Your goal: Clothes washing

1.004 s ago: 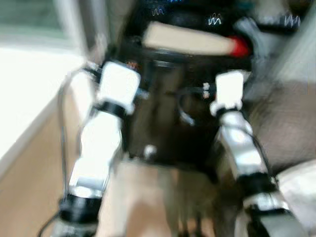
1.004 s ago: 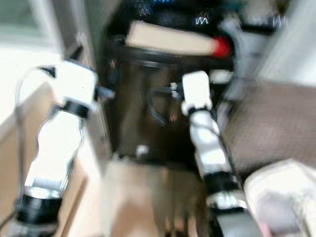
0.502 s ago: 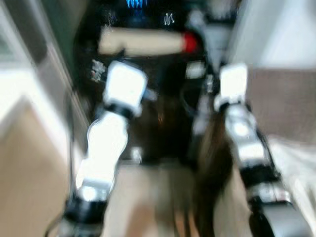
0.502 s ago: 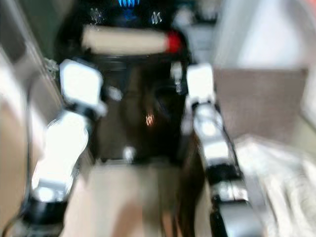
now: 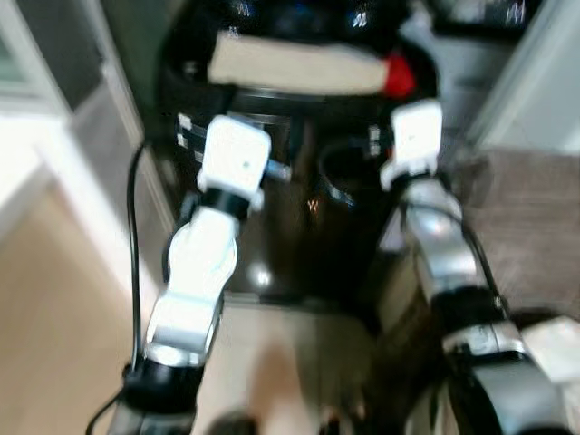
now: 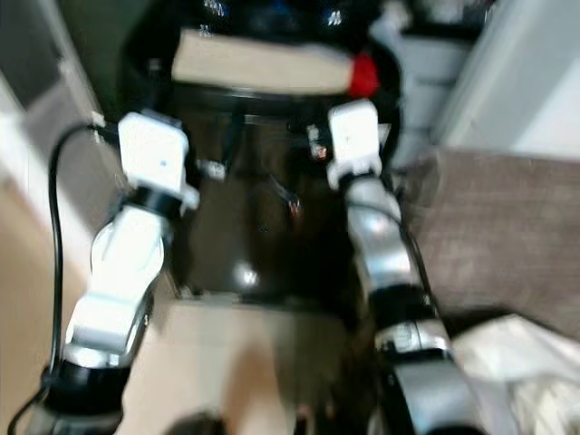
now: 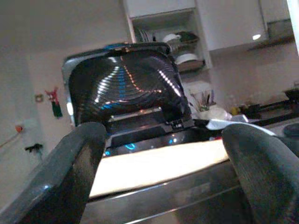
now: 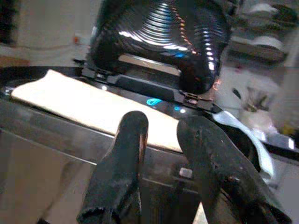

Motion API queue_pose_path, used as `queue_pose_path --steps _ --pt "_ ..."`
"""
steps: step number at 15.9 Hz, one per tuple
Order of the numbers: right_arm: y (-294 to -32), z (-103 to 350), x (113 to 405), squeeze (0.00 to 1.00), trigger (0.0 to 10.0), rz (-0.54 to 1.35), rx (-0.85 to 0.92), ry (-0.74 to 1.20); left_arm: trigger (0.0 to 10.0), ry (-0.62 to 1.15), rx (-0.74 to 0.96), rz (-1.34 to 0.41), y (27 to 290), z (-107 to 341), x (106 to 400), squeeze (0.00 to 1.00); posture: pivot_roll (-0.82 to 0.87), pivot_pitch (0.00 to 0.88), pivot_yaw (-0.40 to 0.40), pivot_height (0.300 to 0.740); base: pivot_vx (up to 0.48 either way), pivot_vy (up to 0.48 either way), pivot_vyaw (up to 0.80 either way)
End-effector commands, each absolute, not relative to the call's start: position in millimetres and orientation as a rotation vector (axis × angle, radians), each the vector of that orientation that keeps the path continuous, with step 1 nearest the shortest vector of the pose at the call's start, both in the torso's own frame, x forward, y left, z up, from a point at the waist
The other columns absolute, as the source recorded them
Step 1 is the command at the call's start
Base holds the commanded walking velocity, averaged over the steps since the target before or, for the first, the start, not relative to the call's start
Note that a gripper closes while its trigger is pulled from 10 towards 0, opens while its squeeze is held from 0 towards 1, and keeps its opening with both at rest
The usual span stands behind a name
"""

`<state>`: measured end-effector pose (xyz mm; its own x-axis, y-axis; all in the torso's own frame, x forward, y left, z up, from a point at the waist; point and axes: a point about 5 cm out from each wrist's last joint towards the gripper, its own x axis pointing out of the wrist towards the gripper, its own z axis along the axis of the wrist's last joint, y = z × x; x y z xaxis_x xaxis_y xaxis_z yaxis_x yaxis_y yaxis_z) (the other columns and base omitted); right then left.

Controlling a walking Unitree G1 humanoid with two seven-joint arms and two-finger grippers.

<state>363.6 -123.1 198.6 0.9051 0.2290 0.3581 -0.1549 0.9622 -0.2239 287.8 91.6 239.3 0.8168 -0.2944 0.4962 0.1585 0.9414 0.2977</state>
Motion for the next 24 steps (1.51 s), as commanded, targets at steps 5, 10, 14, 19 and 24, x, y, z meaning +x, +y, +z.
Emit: queue_pose_path --steps 5,10,14,19,24 --pt "-120.2 203.9 365.8 0.00 10.0 0.204 -0.173 -0.402 10.0 -0.595 0.289 -0.220 95.5 244.5 288.8 0.00 0.03 0.000 -0.023 0.731 0.000 0.000 0.00" --pt "-129.2 193.1 371.6 0.00 10.0 0.181 -0.034 -0.293 10.0 -0.556 0.245 -0.252 93.8 239.6 290.5 0.00 0.03 0.000 -0.020 0.731 0.000 0.000 0.00" --pt "-133.1 189.0 372.4 0.00 10.0 0.149 -0.061 -0.280 10.0 -0.535 0.279 -0.247 95.9 235.6 291.8 0.00 0.03 0.003 -0.021 0.731 0.000 0.360 0.00" --pt "-133.5 187.6 372.4 0.00 10.0 0.157 -0.067 -0.275 10.0 -0.524 0.296 -0.236 96.3 234.0 292.6 0.00 0.03 0.007 -0.025 0.731 0.000 0.000 0.00" --pt "-130.6 197.9 375.1 0.00 10.0 0.174 -0.128 -0.313 10.0 -0.569 0.282 -0.267 93.6 239.2 288.1 0.00 0.03 0.010 -0.023 0.731 0.130 0.141 -0.48"
